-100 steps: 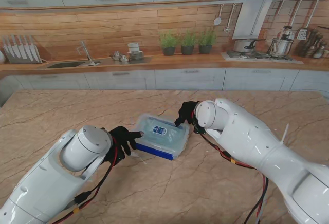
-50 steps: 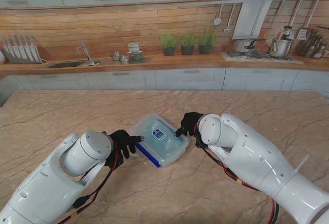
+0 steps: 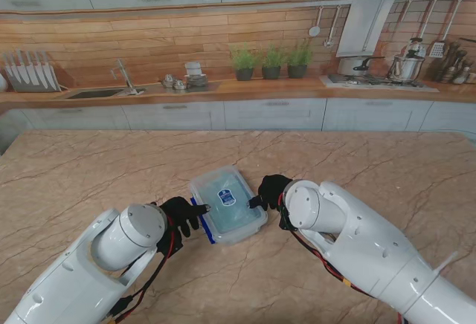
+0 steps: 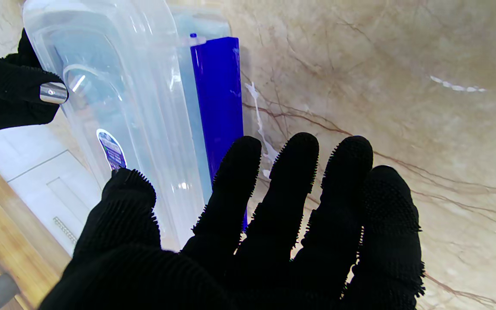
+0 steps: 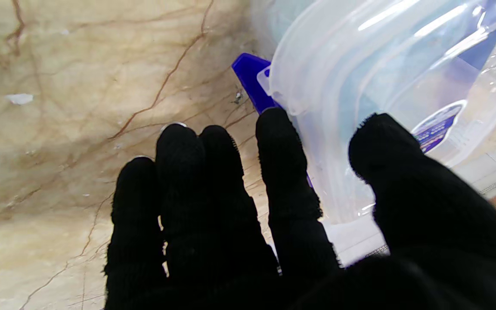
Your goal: Fold the bubble film and place it into the plastic crate
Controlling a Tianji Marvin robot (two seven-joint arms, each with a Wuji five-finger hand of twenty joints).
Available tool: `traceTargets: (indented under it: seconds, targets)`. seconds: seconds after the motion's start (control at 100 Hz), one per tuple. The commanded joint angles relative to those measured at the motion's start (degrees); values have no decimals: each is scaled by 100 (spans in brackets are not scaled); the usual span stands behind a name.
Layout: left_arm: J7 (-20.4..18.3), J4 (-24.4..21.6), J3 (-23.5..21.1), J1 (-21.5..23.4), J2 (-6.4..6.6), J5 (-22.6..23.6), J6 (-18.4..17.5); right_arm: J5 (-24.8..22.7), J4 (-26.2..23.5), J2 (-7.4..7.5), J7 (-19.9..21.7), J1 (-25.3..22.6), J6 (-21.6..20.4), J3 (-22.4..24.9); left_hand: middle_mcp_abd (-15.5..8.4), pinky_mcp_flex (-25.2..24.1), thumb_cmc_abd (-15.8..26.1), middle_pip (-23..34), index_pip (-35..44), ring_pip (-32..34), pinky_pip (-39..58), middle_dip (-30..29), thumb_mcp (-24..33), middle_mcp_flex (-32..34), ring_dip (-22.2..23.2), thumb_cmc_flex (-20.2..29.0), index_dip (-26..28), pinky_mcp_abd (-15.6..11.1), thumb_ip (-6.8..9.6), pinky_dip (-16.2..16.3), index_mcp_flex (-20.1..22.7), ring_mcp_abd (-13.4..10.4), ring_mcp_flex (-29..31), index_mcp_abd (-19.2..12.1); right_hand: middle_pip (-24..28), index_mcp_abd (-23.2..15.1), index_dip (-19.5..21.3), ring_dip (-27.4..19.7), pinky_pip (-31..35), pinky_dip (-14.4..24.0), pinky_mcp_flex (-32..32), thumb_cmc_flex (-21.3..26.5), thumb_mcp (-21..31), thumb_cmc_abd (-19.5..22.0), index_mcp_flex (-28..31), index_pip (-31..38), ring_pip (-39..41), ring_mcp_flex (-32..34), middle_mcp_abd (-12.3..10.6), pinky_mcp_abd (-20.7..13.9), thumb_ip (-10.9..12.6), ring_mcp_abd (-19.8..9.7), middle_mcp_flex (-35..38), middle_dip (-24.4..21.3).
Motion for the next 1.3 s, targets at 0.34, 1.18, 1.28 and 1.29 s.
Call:
traceTargets:
  seconds: [0.34, 1.18, 1.28, 1.29]
  targets:
    - [203, 302, 503, -298, -112, 592, 30, -231, -225, 14, -8, -464, 5, 190, 27, 225, 56, 235, 374, 247, 237, 111, -113, 84, 75, -50, 202, 11, 69, 107, -5, 166, 190, -27, 81, -422, 748, 66, 319, 160, -229, -120, -1016, 789, 180, -702, 96, -56, 578, -211, 647, 318, -52, 53]
    - [378, 546, 735, -406, -170, 803, 7, 1178, 319, -363, -466, -50, 830, 376, -363, 635, -1311, 605, 1495, 435, 440, 271, 1874, 541, 42, 538, -188, -226, 17, -10, -105, -195, 708, -384, -917, 572, 239, -1193, 177, -228, 456, -788, -1481, 1497, -1397, -3386, -1794, 344, 796, 389, 759, 798, -483, -858]
    - [473, 571, 703, -380, -214, 729, -51, 1452, 541, -446, -478, 114, 921, 261, -362, 658, -1299, 614, 1527, 452, 456, 263, 1915, 584, 41, 464, -208, -227, -9, -13, -78, -209, 745, -388, -1084, 589, 224, -1624, -187, -555, 605, -794, -1461, 1481, -1506, -3696, -2406, 468, 786, 556, 759, 809, -665, -919]
    - [480, 574, 702, -380, -218, 726, -56, 1477, 562, -454, -479, 128, 929, 252, -364, 660, -1288, 616, 1530, 453, 459, 263, 1917, 589, 41, 456, -209, -228, -10, -13, -75, -206, 746, -387, -1091, 593, 223, -1640, -209, -576, 618, -793, -1461, 1476, -1514, -3714, -2426, 474, 787, 565, 759, 811, -678, -921]
